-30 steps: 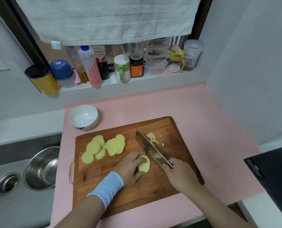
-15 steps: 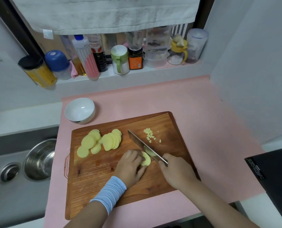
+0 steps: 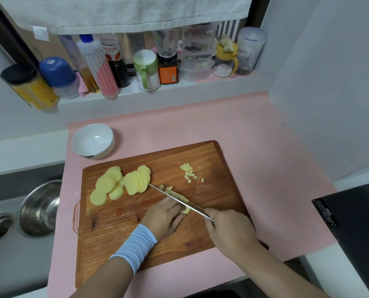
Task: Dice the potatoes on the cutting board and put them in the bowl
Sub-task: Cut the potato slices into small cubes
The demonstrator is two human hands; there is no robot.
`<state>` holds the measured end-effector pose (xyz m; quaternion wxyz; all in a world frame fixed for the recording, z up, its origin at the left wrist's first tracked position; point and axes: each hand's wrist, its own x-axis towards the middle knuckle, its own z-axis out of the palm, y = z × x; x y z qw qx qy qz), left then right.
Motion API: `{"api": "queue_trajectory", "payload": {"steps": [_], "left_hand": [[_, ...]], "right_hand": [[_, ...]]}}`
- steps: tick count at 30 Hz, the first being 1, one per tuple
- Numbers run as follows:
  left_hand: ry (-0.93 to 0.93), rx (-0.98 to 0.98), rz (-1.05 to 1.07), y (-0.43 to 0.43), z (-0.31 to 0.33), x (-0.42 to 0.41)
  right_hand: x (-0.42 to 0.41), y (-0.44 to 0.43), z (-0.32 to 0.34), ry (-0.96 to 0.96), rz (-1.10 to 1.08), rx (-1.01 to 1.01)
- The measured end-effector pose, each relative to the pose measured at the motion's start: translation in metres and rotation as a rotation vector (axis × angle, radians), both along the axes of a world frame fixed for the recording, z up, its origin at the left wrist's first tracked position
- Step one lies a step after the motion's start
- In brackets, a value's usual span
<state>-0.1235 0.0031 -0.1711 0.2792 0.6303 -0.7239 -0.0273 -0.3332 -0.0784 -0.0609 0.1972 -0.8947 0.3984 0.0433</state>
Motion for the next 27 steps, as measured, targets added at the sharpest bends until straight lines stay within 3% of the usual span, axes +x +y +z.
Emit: {"api": "queue_trajectory", "payload": {"steps": [6, 11, 13, 17, 21, 24, 27], "left_hand": [[0.023, 0.006, 0.017, 0.004, 0.009, 0.001], [0.137, -0.176, 0.334, -0.004, 0.062, 0.028], [0.133, 0.007, 0.319, -0.030, 0.083, 0.040], [0.144, 0.626, 0.207, -0.082, 0.095, 0.055], [0.067, 0.965, 0.139, -0.115, 0.098, 0.056], [0.147, 1.030, 0.167, -0.126, 0.101, 0.050], [0.195, 0.855, 0.192, -0.127, 0.102, 0.043]], "right_hand": [[-0.005, -0.004, -0.001, 0.033, -0.009, -0.073], [-0.006, -0.019, 0.000, 0.074, -0.013, -0.186], [-0.004, -0.026, 0.003, 0.085, -0.009, -0.241], [-0.002, -0.038, 0.009, 0.101, 0.050, -0.271], [0.000, -0.046, 0.009, 0.122, 0.055, -0.268], [0.003, -0.046, 0.005, 0.112, 0.066, -0.273], [0.007, -0.046, 0.007, 0.098, 0.074, -0.285]]}}
